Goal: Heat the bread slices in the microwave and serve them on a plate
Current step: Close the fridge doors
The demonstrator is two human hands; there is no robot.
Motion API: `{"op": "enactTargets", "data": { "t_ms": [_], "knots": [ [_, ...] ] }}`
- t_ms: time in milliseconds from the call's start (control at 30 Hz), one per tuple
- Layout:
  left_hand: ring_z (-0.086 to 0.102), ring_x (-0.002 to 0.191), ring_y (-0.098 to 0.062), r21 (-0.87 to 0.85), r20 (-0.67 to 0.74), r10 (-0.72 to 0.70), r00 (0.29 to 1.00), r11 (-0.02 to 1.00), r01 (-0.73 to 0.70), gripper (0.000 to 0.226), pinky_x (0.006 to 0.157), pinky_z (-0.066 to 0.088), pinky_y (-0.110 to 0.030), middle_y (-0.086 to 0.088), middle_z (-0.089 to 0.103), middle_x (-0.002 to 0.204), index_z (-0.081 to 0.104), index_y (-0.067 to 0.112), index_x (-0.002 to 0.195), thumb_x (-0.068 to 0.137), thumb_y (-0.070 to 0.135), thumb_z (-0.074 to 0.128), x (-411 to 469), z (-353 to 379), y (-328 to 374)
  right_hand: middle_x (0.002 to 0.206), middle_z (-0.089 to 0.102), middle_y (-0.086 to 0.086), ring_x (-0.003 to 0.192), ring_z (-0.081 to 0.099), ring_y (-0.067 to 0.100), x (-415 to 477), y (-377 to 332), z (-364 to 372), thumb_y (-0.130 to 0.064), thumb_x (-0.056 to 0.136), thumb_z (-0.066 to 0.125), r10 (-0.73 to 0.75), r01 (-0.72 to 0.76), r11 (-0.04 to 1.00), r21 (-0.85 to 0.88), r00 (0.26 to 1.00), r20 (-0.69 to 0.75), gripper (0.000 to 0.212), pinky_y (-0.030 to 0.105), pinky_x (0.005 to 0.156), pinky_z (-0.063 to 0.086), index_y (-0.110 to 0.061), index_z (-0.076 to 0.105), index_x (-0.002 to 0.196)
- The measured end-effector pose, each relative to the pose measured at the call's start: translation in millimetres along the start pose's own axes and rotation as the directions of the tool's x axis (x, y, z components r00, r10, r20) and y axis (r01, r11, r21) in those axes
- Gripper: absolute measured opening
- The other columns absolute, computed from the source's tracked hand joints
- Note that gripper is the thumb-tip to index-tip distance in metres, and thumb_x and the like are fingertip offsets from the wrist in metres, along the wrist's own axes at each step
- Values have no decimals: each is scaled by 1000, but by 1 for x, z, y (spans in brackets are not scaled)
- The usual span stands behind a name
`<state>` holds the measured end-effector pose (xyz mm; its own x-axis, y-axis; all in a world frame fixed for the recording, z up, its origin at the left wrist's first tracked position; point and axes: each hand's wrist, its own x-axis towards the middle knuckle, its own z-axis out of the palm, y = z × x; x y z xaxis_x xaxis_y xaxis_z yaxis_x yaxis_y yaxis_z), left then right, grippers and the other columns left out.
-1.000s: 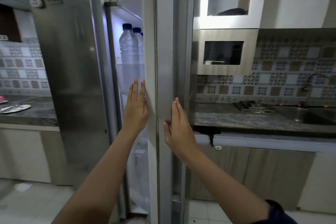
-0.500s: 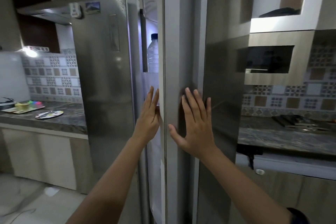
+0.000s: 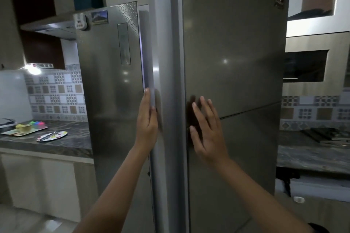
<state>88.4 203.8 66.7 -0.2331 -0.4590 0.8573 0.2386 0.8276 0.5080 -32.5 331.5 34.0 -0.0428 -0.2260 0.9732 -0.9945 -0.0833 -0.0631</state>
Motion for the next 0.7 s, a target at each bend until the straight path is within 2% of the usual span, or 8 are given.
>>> {"op": "enactTargets", "data": {
  "t_ms": [67, 133, 200, 267, 400, 533, 600, 700],
  "knots": [
    [14, 143, -2, 59, -92, 131, 987, 990, -126, 51, 119, 13, -23, 6, 18, 155, 17, 18, 146, 97, 23, 29, 15, 7, 11, 155, 16, -3, 147, 4, 11, 10, 24, 2, -24, 92, 40, 59, -59, 998, -22, 998, -2, 55, 43, 117, 17, -19, 26, 145],
    [11, 145, -5, 146, -138, 258, 956, 960, -238, 51, 118, 10, -20, 4, 17, 154, 19, 13, 146, 97, 22, 30, 28, 17, 21, 155, 20, 0, 146, 8, 14, 22, 51, 3, -26, 91, 40, 114, -115, 992, -46, 993, -12, 55, 42, 117, 18, -17, 30, 144],
    [10, 146, -11, 238, -115, 352, 929, 918, -319, 51, 120, 11, -27, 1, 17, 155, 22, 9, 146, 97, 19, 33, 39, 30, 29, 156, 21, 3, 144, 12, 18, 35, 76, 4, -30, 91, 39, 185, -185, 980, -68, 983, -9, 56, 40, 117, 18, -16, 32, 144],
    [10, 146, -15, 348, -26, 412, 911, 858, -379, 53, 121, 11, -34, -1, 16, 155, 22, 10, 147, 96, 17, 37, 49, 49, 29, 156, 20, 4, 144, 13, 20, 47, 99, 5, -35, 91, 36, 245, -244, 966, -82, 969, 8, 57, 41, 117, 18, -16, 32, 145],
    [-3, 146, -11, 592, 176, 358, 917, 705, -390, 57, 120, -5, -28, -2, 8, 158, 16, 17, 148, 95, 25, 36, 65, 92, 8, 156, 20, 2, 143, 17, 19, 68, 131, 9, -28, 89, 42, 244, -238, 967, -90, 968, 60, 58, 50, 115, 22, -19, 30, 146],
    [-6, 145, -15, 763, 196, 281, 939, 558, -326, 60, 117, -7, -38, -5, 7, 158, 19, 20, 148, 93, 34, 37, 81, 122, -22, 157, 18, 0, 145, 11, 17, 83, 154, 8, -30, 89, 43, 183, -160, 969, -188, 976, 116, 59, 48, 118, 15, -22, 29, 146],
    [-9, 145, -17, 797, 171, 250, 953, 533, -283, 64, 116, -8, -42, -5, 1, 158, 14, 22, 149, 92, 42, 36, 87, 132, -33, 158, 15, -1, 146, 7, 15, 91, 165, 8, -33, 91, 44, 131, -86, 964, -251, 977, 171, 58, 46, 116, 9, -24, 28, 146],
    [-20, 143, -18, 797, 173, 196, 965, 548, -254, 68, 115, -13, -44, -3, -13, 157, 1, 26, 149, 92, 50, 30, 97, 141, -49, 157, 19, 1, 146, 12, 20, 101, 180, 10, -36, 89, 50, 96, -33, 946, -324, 979, 181, 59, 51, 114, 14, -25, 31, 145]
  ]
}}
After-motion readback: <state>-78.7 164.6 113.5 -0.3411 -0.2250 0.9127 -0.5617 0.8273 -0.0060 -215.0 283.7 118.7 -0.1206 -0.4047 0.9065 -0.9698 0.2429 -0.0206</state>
